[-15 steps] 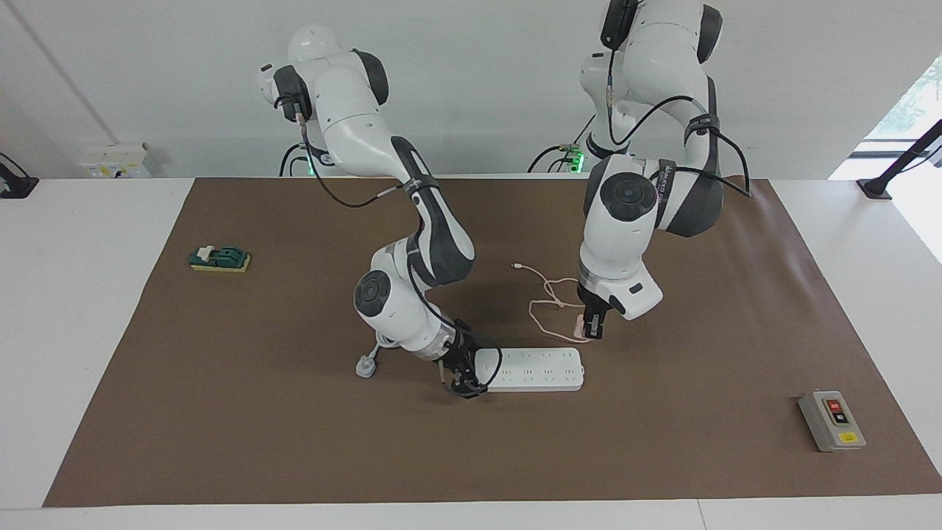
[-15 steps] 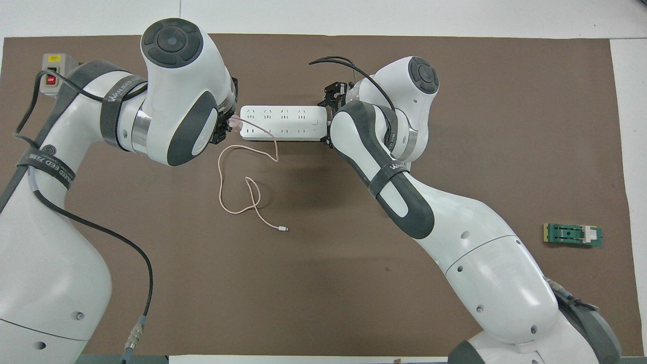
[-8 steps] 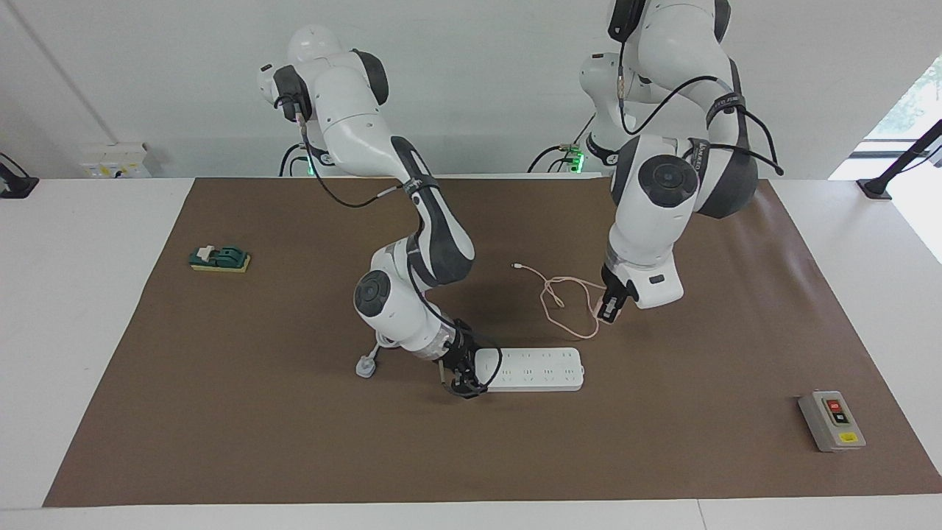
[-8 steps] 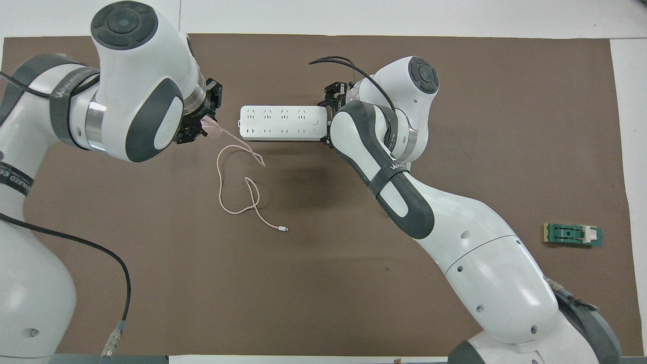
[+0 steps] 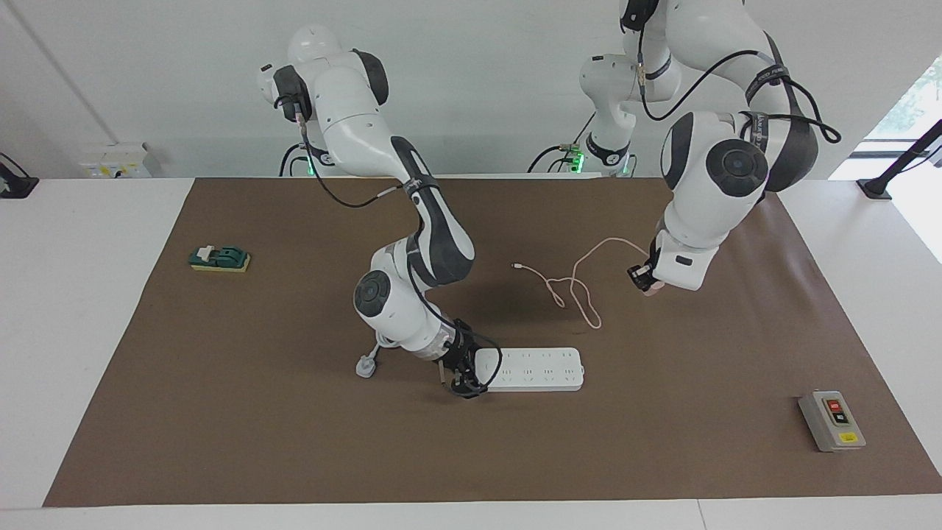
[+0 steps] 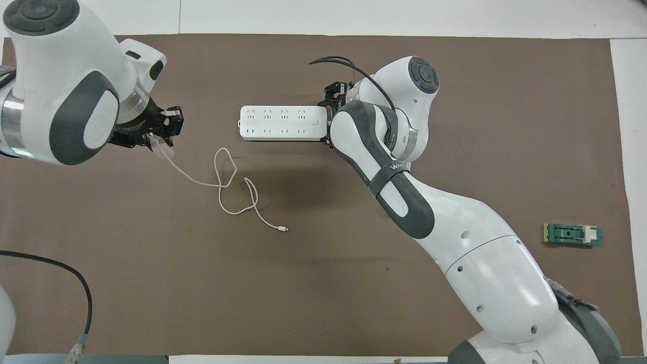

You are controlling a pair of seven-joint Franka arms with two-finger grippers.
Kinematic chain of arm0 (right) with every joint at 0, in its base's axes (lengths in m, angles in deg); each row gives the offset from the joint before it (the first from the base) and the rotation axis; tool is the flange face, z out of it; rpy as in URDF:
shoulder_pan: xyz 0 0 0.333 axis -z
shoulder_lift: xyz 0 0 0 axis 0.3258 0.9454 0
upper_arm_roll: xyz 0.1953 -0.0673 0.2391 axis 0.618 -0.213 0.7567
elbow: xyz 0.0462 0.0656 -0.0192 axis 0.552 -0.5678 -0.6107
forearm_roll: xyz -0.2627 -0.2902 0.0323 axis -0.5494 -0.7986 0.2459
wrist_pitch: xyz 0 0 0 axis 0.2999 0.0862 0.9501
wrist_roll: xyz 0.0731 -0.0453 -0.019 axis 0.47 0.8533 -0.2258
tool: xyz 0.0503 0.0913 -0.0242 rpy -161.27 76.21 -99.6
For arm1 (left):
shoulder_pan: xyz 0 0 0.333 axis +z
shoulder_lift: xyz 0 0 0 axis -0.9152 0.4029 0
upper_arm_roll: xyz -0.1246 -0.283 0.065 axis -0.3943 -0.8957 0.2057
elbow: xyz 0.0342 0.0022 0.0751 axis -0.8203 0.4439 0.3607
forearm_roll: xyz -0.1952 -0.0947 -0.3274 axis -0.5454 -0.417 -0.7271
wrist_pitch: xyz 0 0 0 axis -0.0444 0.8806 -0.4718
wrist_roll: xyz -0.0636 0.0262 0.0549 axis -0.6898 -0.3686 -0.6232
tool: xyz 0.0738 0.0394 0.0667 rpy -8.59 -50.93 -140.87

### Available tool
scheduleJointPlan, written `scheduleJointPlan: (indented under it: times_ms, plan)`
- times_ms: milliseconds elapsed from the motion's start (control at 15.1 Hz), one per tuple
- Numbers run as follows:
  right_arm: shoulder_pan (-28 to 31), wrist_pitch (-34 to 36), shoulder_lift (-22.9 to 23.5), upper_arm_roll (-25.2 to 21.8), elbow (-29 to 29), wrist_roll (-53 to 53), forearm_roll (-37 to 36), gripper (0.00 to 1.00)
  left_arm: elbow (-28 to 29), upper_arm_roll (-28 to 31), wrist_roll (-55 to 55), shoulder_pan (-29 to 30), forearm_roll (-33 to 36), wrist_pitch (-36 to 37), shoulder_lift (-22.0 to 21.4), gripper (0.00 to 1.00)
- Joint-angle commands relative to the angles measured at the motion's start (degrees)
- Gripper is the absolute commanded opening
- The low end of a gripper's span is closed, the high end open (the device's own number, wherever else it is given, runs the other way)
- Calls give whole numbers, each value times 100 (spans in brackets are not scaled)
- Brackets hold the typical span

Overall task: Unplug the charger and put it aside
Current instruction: 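Pull the pink charger out of the strip with the left gripper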

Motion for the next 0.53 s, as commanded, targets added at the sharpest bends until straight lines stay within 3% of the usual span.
scheduleJointPlan:
  times_ms: [0, 66, 198, 331, 463]
  plan:
    - [160, 157, 125, 34, 225, 96, -91, 0, 2130, -13, -444, 185, -90, -1317, -1344, 0]
    - [160, 157, 125, 34, 225, 96, -91, 0, 2676, -13, -506, 211, -90, -1722, -1661, 0]
    - [169, 175, 90, 34, 225, 96, -100, 0, 3345, -13, -1102, 387, -282, -1857, -2084, 0]
    - [195, 280, 81, 25, 234, 105, -100, 6, 3787, -13, -1603, 597, -467, -2199, -2253, 0]
    - [177, 272, 72, 25, 225, 70, -117, 98, 4025, -13, -2112, 660, -521, -2228, -2253, 0]
